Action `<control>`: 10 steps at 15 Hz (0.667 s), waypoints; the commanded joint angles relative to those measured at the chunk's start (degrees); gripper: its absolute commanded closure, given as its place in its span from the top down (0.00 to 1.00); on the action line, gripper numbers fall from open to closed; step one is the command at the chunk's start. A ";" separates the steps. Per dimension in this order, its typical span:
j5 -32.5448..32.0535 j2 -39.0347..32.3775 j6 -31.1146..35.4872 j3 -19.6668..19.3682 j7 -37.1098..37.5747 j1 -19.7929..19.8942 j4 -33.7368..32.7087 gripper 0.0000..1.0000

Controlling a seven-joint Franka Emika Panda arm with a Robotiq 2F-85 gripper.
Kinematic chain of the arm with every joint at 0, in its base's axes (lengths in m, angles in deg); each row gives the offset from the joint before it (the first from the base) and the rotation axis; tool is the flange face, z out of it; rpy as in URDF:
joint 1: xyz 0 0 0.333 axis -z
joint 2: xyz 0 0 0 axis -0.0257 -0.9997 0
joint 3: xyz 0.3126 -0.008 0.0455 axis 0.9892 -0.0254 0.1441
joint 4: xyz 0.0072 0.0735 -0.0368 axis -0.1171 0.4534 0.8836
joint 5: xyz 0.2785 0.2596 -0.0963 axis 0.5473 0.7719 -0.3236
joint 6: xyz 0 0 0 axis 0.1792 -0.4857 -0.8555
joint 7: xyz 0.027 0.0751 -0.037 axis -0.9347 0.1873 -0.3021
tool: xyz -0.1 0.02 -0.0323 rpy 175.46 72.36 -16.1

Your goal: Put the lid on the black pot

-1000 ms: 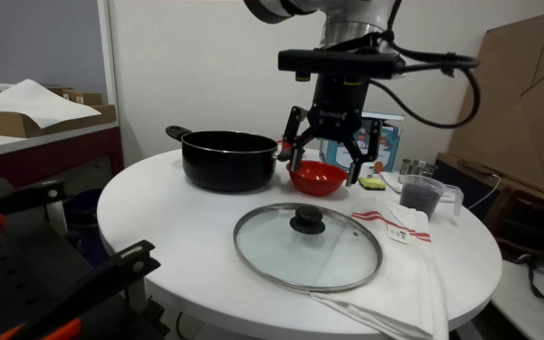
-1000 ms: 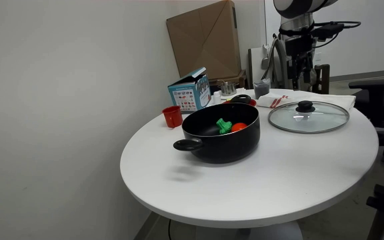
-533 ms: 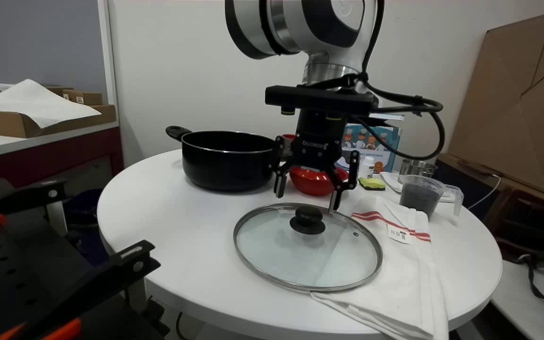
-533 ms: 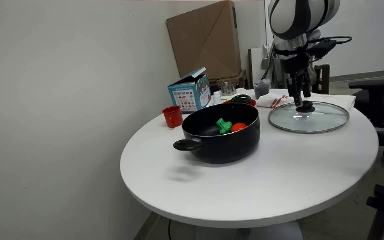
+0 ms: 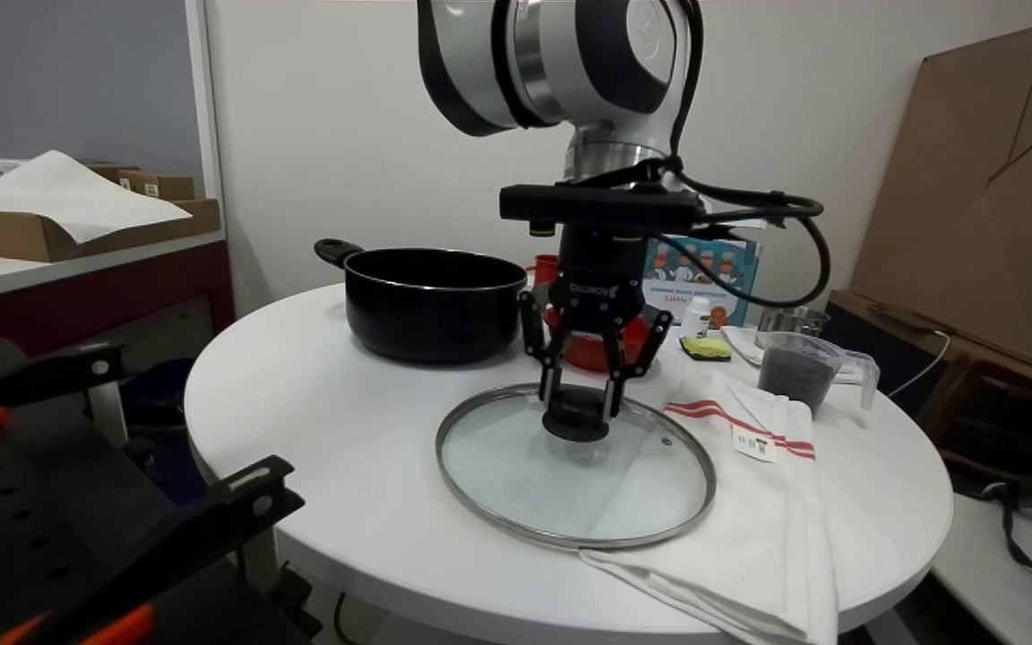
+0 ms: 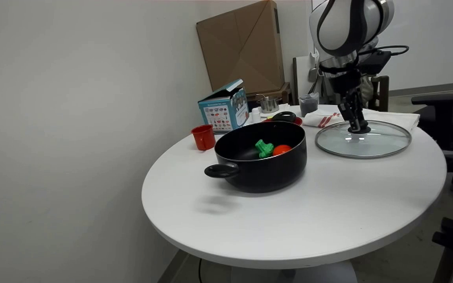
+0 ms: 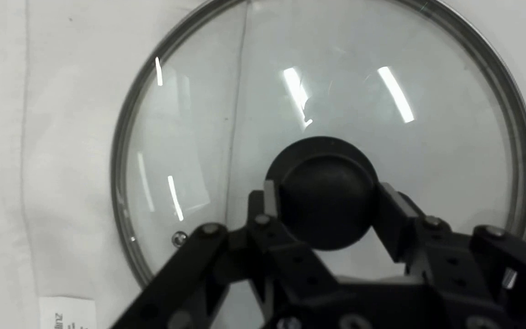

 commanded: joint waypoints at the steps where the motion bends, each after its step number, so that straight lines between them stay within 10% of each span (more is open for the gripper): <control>1: -2.29 -1.23 -1.76 -1.14 2.62 -1.49 -1.66 0.25; 10: -3.79 2.03 -8.59 -2.11 4.37 -2.71 -0.72 0.25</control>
